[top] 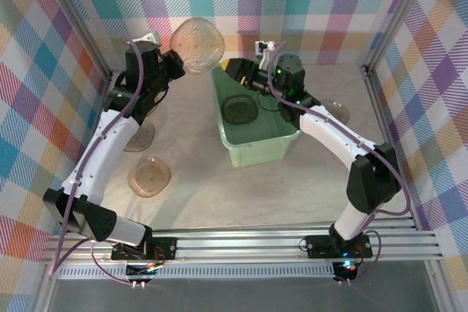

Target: Place the plates into the plastic bin on the countertop

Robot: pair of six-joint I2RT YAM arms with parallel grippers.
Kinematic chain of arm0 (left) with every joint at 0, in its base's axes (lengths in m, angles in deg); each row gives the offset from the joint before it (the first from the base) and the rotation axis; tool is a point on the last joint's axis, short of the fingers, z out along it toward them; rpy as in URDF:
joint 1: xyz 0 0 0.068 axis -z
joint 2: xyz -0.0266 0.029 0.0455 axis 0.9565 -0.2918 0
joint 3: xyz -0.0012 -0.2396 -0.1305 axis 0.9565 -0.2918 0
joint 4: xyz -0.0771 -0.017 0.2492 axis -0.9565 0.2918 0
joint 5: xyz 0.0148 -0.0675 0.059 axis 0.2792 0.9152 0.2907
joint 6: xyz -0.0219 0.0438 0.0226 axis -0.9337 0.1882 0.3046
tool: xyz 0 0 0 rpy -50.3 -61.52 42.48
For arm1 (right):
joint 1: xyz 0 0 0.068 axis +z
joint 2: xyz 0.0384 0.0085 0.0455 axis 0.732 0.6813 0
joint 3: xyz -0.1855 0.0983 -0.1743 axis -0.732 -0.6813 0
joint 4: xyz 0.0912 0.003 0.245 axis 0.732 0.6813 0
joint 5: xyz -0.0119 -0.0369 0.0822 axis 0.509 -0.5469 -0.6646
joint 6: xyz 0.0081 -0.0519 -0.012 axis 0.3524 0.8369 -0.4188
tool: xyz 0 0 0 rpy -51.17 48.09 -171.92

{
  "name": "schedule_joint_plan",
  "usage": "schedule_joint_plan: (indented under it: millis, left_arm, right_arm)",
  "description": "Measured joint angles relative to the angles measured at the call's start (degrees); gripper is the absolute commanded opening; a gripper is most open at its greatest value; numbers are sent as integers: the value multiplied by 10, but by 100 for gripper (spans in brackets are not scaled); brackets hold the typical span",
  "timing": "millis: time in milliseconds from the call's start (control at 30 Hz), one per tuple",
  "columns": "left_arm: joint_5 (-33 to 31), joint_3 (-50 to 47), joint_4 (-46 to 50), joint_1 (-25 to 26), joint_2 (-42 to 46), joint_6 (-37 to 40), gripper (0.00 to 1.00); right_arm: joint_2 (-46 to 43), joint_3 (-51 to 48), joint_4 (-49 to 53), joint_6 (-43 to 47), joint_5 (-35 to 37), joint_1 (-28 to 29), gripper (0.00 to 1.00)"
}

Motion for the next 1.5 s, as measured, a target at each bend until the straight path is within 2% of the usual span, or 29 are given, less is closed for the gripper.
schedule_joint_plan:
  millis: [300,500,833,1167,1500]
  left_arm:
    - [-22,-3,-53,37,-9,-10,0]
    - [-26,-9,-57,40,-9,-11,0]
    - [-30,-9,-57,50,-9,-11,0]
    - [-33,-9,-57,64,-9,-11,0]
    - [-86,-11,-57,93,-9,24,0]
  right_arm:
    - [19,-31,-66,-27,35,6,50]
    - [28,-64,-105,-45,66,6,48]
    - [32,-64,-153,-50,83,8,45]
    - [46,-64,-180,-73,105,14,33]
    - [54,-64,-190,-105,124,19,19]
